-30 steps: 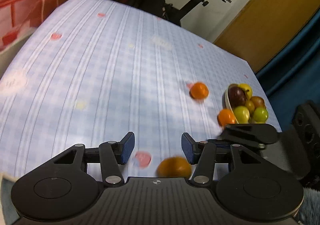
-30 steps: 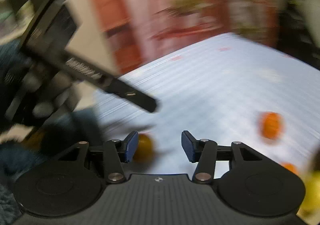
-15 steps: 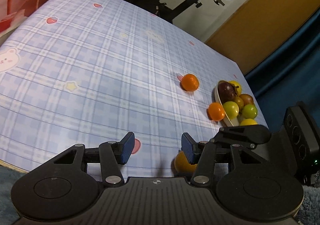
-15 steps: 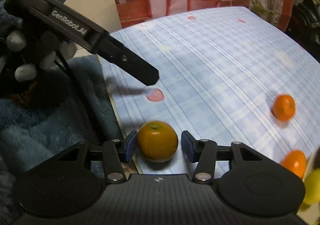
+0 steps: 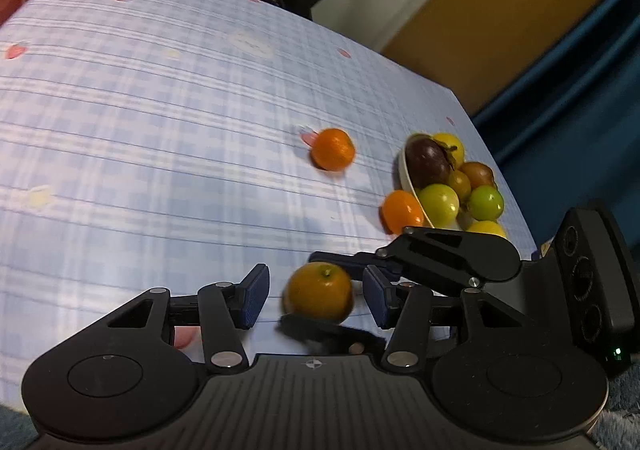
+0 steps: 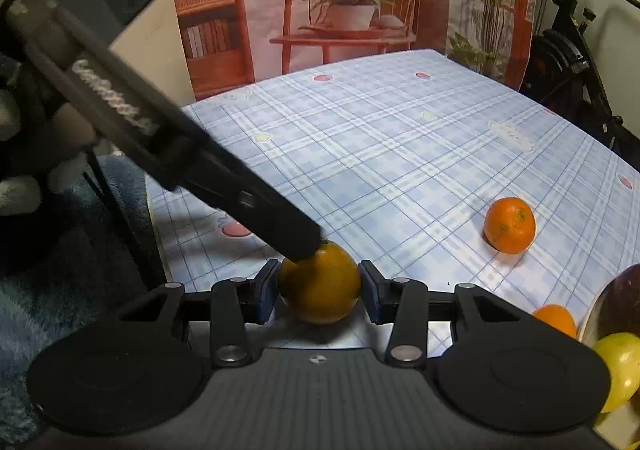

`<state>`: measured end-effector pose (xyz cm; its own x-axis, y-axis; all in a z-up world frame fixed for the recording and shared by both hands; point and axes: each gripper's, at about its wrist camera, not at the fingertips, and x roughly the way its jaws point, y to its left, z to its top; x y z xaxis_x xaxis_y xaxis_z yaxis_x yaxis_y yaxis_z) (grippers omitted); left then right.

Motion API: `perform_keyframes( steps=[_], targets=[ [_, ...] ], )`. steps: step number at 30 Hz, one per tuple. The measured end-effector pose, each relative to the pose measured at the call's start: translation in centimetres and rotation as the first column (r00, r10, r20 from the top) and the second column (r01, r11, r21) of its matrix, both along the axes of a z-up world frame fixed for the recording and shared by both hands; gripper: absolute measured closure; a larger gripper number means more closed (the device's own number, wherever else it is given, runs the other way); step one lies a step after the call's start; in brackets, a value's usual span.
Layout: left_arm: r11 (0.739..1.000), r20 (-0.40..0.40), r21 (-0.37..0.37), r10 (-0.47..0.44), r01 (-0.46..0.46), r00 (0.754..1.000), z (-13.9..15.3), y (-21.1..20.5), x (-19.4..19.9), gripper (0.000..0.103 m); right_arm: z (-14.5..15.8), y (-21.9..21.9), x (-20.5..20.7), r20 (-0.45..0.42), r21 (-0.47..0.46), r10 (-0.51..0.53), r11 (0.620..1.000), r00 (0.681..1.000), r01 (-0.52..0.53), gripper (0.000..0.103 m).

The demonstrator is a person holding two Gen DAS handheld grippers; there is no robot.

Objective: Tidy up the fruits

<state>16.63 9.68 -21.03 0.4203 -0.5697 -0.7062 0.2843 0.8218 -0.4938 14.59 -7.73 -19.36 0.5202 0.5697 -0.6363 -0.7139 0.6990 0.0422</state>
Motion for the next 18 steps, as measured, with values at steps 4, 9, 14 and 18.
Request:
perform_keyframes(
  steps=[4,9,14,18],
  targets=[
    [0.999,-0.018,0.031,-0.022,0.022,1.000,-0.8,-1.4,-0.1,0.049,-0.2,-0.4,-0.1,0.014,0.020,-0.007,1.000,1.000,0.007,0.058],
    [0.999,-0.017,0.026,0.035,-0.034,0.999,-1.5,-1.3,-0.3,0.049,-0.6,-1.1,-0.3,0.004,0.054,-0.025,0.998,1.000,0.025,0.058],
    [0.998,0.005,0.032,0.055,-0.055,0.998,-1.4,-1.7,-0.6,0.049,-0.9,-1.5,-0.7,0.015,0.058,-0.035,0.998,0.999,0.034,0.056],
    [0.997,0.017,0.037,0.063,-0.064,0.998,-1.4,-1.9,-0.7,0.049,-0.9,-2.1,-0.7,0.004,0.079,-0.047,0.996,0.999,0.046,0.053]
  ],
)
